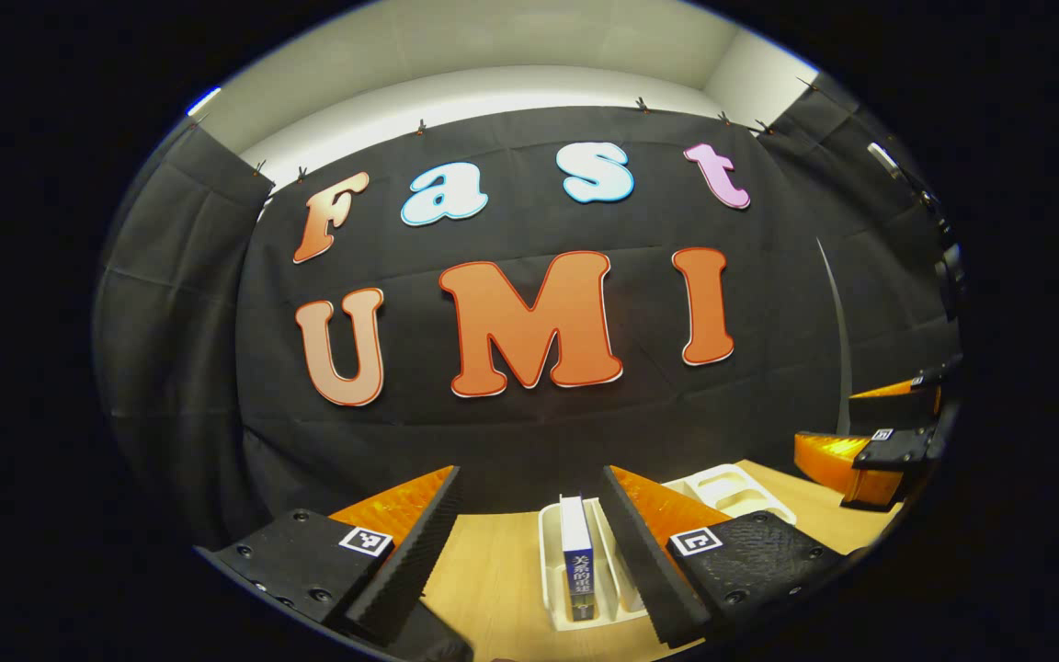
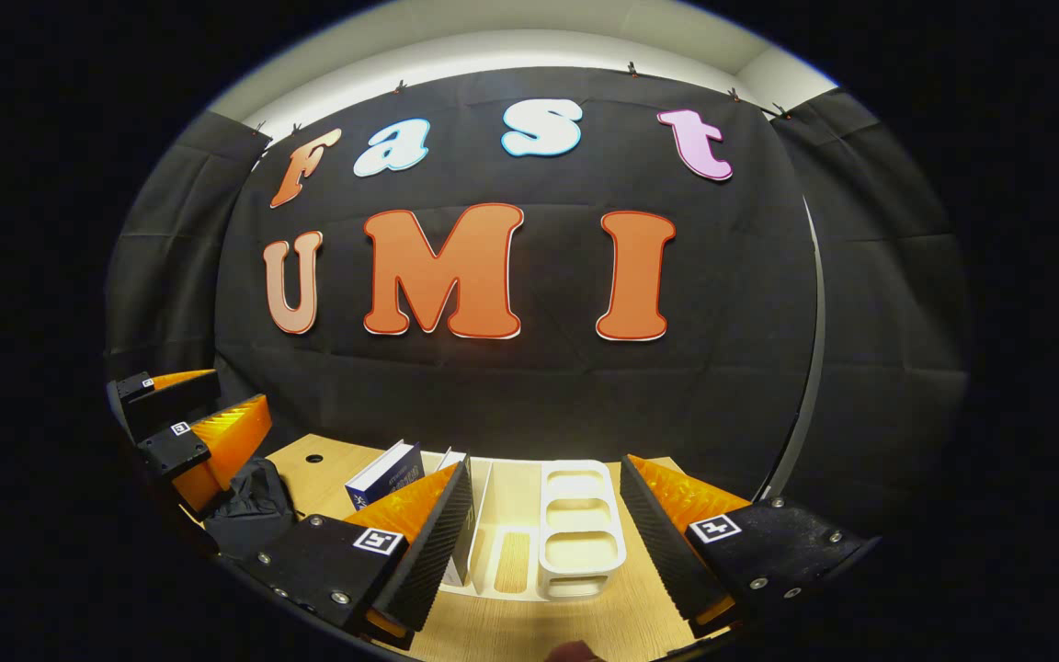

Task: Open the schoolbag, grab two books from the bookshelf and put them into the schoolbag.

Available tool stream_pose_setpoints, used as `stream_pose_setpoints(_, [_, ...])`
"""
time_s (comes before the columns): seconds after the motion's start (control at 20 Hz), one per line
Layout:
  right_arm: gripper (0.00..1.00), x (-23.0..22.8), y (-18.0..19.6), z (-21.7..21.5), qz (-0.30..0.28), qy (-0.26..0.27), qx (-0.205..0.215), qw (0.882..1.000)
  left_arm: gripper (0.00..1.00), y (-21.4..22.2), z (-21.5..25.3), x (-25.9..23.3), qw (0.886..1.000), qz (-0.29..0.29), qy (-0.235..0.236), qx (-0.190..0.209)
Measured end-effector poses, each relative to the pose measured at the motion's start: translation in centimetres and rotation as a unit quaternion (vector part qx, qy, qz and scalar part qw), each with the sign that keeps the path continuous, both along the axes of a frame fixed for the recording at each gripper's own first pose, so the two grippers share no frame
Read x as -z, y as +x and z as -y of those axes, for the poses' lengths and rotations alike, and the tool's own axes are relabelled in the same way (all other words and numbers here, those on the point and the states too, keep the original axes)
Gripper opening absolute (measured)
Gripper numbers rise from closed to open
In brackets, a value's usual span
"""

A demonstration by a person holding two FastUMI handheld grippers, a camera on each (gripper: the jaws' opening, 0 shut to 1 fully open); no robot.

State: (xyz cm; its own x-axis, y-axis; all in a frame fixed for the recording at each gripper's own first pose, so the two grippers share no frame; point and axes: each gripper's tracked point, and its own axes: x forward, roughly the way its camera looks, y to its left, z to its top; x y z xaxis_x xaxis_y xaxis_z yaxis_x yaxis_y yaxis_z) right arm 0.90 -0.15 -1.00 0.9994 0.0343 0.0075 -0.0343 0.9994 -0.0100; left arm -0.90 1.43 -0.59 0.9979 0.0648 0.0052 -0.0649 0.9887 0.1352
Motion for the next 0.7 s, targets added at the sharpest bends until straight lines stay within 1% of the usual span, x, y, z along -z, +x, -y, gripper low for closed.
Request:
stream_pose_setpoints(0.05, [0.97, 0.2, 0.1, 0.2, -0.002, 0.002, -0.002, 1.0, 0.93, -0.2, -0.1, 0.5, 1.0, -0.003, 0.011, -0.003])
stream_pose_setpoints(0.15, [0.97, 0.5, 0.4, 0.5, -0.005, -0.001, -0.008, 1.0, 0.94, -0.6, -0.8, 1.4, 0.999, -0.01, 0.041, -0.014])
stream_pose_setpoints(0.2, [0.97, 0.7, 0.5, 0.6, -0.007, -0.003, -0.012, 1.0, 0.93, -0.9, -1.2, 2.1, 0.998, -0.018, 0.053, -0.021])
stream_pose_setpoints(0.25, [0.97, 0.9, 0.8, 0.7, -0.007, -0.006, -0.015, 1.0, 0.95, -1.2, -1.7, 3.2, 0.997, -0.029, 0.063, -0.028])
stream_pose_setpoints(0.3, [0.97, 1.0, 1.0, 0.8, -0.009, -0.009, -0.021, 1.0, 0.93, -1.5, -2.3, 4.1, 0.996, -0.039, 0.075, -0.036])
stream_pose_setpoints(0.35, [0.97, 1.2, 1.2, 0.9, -0.009, -0.012, -0.027, 1.0, 0.94, -1.9, -3.0, 5.2, 0.994, -0.049, 0.089, -0.045])
stream_pose_setpoints(0.4, [0.97, 1.3, 1.3, 1.1, -0.01, -0.015, -0.032, 0.999, 0.96, -2.4, -3.5, 6.1, 0.992, -0.06, 0.102, -0.053])
stream_pose_setpoints(0.55, [0.97, 1.8, 1.8, 1.3, -0.012, -0.027, -0.048, 0.998, 0.96, -4.1, -5.5, 9.2, 0.982, -0.096, 0.144, -0.074])
stream_pose_setpoints(0.7, [0.97, 2.1, 2.1, 1.5, -0.011, -0.036, -0.05, 0.998, 0.96, -5.4, -7.0, 12.2, 0.971, -0.126, 0.189, -0.079])
